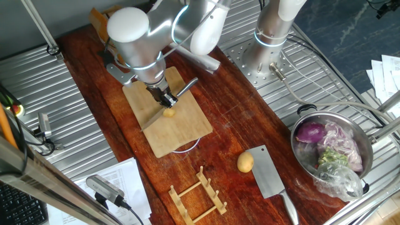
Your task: Chop the potatoes
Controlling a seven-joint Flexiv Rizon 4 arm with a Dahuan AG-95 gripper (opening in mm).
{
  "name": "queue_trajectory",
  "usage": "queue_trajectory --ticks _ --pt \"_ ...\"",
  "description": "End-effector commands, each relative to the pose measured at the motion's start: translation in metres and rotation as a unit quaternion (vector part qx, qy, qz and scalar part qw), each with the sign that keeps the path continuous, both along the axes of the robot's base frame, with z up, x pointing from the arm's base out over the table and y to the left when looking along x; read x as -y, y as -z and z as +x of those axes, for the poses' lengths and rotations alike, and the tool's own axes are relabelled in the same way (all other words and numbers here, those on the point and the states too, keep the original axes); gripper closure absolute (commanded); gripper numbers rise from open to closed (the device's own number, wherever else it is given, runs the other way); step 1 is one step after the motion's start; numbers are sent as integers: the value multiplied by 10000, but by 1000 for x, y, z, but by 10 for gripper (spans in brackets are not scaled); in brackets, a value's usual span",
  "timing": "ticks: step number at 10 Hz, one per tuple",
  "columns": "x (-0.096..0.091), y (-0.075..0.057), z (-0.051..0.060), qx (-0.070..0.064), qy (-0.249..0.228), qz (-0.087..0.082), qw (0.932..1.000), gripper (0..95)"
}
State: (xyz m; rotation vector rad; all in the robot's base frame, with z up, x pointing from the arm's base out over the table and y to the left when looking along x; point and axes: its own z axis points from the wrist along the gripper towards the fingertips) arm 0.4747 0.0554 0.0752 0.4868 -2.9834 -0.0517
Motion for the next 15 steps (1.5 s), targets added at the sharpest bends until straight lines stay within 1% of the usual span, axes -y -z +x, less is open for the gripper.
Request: queue_trajectory --ticks 1,4,8,9,15 --pt "-1 -3 -2 15 -6 8 10000 950" --pt "-1 -2 -2 12 20 0 10000 950" --pt "0 3 -3 16 38 -5 10000 950" --pt "0 4 -3 21 25 1 10000 760" --pt "0 3 -4 18 -26 -1 10000 760"
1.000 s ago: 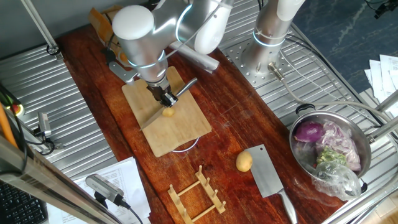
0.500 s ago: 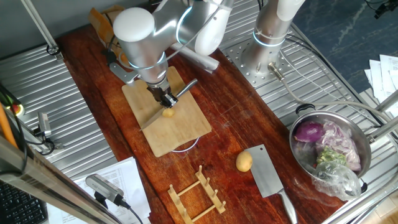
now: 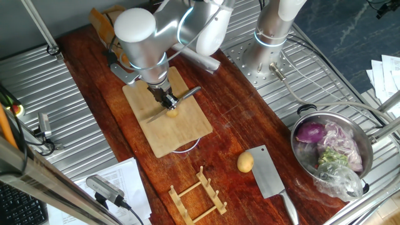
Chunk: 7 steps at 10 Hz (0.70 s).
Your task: Chop the potatoes
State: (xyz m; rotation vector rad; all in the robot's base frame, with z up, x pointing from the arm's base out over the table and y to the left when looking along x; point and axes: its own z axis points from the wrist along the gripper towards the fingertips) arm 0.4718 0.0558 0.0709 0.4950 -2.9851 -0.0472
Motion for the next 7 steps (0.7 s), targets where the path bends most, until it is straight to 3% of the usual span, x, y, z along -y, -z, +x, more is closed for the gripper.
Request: queue_trajectory --ticks 1,7 --pt "1 -4 -8 12 -4 15 10000 760" --pt "4 -10 -25 48 50 20 10000 760"
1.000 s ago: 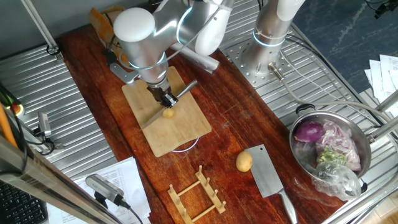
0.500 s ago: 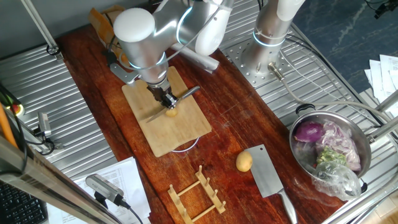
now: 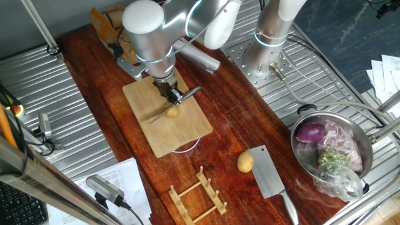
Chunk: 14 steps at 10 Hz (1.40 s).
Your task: Chop the potatoes
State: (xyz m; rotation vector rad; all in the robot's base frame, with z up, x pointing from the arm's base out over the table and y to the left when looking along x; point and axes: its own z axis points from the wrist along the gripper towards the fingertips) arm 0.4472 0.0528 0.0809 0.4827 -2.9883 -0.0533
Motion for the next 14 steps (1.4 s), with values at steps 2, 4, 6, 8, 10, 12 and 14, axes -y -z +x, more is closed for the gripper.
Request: queue_trajectory --ticks 2,4,6,8,10,12,14 --pt "1 1 -9 88 40 10 10000 760" --pt "-4 -3 -12 103 121 2 9999 760" --pt "-10 -7 -12 294 196 -8 9994 760" --pt "-10 -8 -13 504 205 -4 9985 760" --pt "-9 -8 -13 513 220 -15 9984 760" --pt "-8 -3 -12 548 213 -5 9983 760" --pt "-8 2 -11 577 199 -8 9981 760"
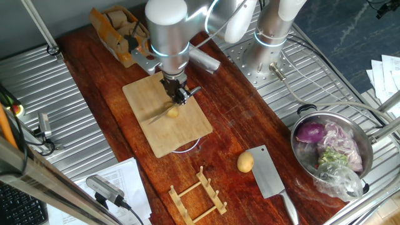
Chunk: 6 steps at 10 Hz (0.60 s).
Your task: Chop the potatoes
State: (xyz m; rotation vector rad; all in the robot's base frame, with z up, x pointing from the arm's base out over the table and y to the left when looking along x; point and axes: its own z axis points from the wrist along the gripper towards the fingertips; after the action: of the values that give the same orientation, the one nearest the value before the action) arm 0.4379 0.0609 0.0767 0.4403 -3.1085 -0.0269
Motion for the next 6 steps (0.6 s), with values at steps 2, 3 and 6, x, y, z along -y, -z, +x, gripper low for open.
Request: queue_trajectory --ticks 2,3,6 --pt "0 0 -1 21 0 5 10000 760" --pt "0 0 -1 32 -20 9 10000 760" --pt "0 0 0 40 -33 8 10000 950"
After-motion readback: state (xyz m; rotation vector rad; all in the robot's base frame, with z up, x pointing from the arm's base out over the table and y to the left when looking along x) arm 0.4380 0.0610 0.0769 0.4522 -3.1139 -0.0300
